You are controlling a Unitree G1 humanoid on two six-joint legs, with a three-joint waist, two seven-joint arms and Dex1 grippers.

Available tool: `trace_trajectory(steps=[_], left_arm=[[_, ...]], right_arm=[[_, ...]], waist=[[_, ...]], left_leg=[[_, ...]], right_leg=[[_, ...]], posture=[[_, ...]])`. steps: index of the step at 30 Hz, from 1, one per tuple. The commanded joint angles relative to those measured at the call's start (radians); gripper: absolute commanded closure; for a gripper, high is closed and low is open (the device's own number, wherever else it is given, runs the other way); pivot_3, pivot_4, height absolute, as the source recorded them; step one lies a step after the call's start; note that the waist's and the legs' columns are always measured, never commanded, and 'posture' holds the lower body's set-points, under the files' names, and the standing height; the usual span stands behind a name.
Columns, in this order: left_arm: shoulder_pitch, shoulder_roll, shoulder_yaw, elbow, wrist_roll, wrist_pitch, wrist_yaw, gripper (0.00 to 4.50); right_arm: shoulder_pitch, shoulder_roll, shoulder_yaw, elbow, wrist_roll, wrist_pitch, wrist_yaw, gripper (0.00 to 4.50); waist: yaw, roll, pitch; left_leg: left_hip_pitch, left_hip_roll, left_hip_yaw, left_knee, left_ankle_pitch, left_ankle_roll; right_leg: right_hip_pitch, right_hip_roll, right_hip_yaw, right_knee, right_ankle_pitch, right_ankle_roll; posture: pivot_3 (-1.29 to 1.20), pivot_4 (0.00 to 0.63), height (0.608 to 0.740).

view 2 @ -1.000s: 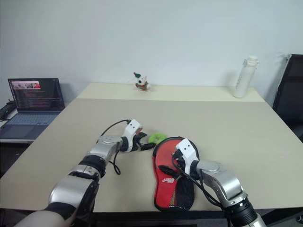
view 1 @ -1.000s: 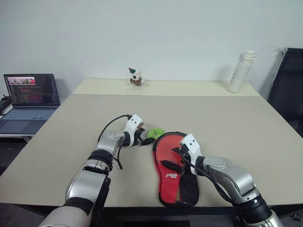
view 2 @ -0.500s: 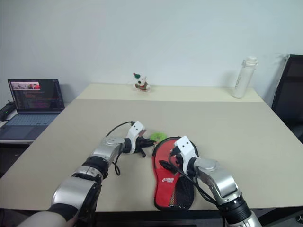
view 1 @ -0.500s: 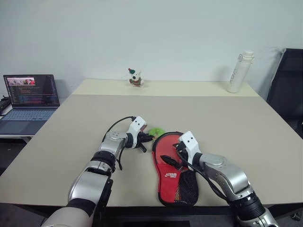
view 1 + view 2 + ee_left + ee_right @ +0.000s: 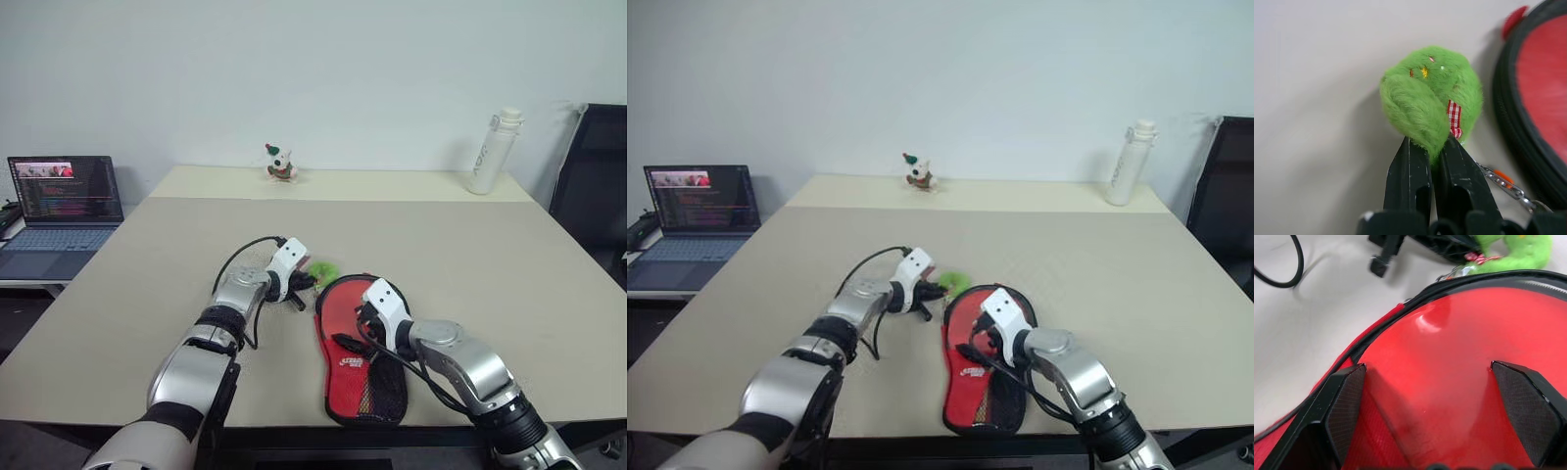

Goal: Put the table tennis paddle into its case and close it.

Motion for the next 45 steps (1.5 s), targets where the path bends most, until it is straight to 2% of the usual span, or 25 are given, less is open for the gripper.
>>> trace_trajectory(steps=[1,11,19,28,37,40,45], left_arm=[[-0.059,-0.028,-0.01,0.037,0.045,-0.043,0.088,4.46],[-0.182,-0.179,-0.041,0.091,0.137,-0.144,0.185,4.46],[-0.245,-0.281,-0.135,0.112,0.266,-0.288,0.286,4.46],[-0.276,-0.369,-0.136,0.114,0.282,-0.359,0.272,4.46],[-0.243,-0.401,-0.104,0.104,0.239,-0.416,0.144,4.46],[-0.232,-0.396,-0.084,0.104,0.209,-0.408,0.079,3.64],[-0.21,-0.351,-0.083,0.098,0.214,-0.419,0.077,1.8]], right_arm=[[0.024,-0.017,0.022,0.006,-0.006,0.046,0.022,0.0],[0.065,-0.027,0.047,-0.034,-0.018,0.079,0.024,0.0],[0.131,-0.04,0.068,-0.126,-0.019,0.143,0.021,0.0],[0.15,-0.047,0.067,-0.157,-0.022,0.168,0.019,0.0],[0.141,-0.032,0.061,-0.134,-0.033,0.149,0.003,0.0],[0.134,-0.023,0.061,-0.126,-0.034,0.147,-0.002,0.0],[0.115,-0.006,0.054,-0.11,-0.031,0.145,-0.009,0.0]], waist=[[0.0,0.0,0.0],[0.003,0.0,0.0],[0.006,0.0,0.0],[0.007,0.0,0.0],[0.006,0.0,0.0],[0.004,0.0,0.0],[-0.004,0.0,0.0]], left_leg=[[0.0,0.0,0.0,0.0,0.0,0.0],[-0.002,-0.001,0.0,0.0,0.001,-0.002],[-0.002,-0.002,0.0,-0.001,0.001,-0.002],[-0.002,-0.002,0.0,-0.001,0.001,-0.002],[-0.002,-0.003,0.0,-0.001,0.001,-0.002],[-0.002,-0.002,0.0,-0.001,0.001,-0.002],[-0.002,-0.002,0.0,-0.001,0.001,-0.002]], right_leg=[[0.0,0.0,0.0,0.001,0.0,0.0],[-0.001,0.0,0.0,-0.001,0.0,0.0],[-0.001,0.0,0.0,-0.004,0.0,0.0],[-0.001,0.0,0.0,-0.004,0.0,0.0],[-0.001,0.0,0.0,-0.004,0.0,0.001],[-0.001,0.0,0.0,-0.004,0.0,0.001],[-0.001,0.0,0.0,-0.003,0.0,0.0]], posture=[[0.0,0.15,0.74],[0.0,0.15,0.74],[0.0,0.15,0.74],[0.0,0.15,0.74],[0.0,0.15,0.74],[0.0,0.15,0.74],[0.0,0.15,0.74]])
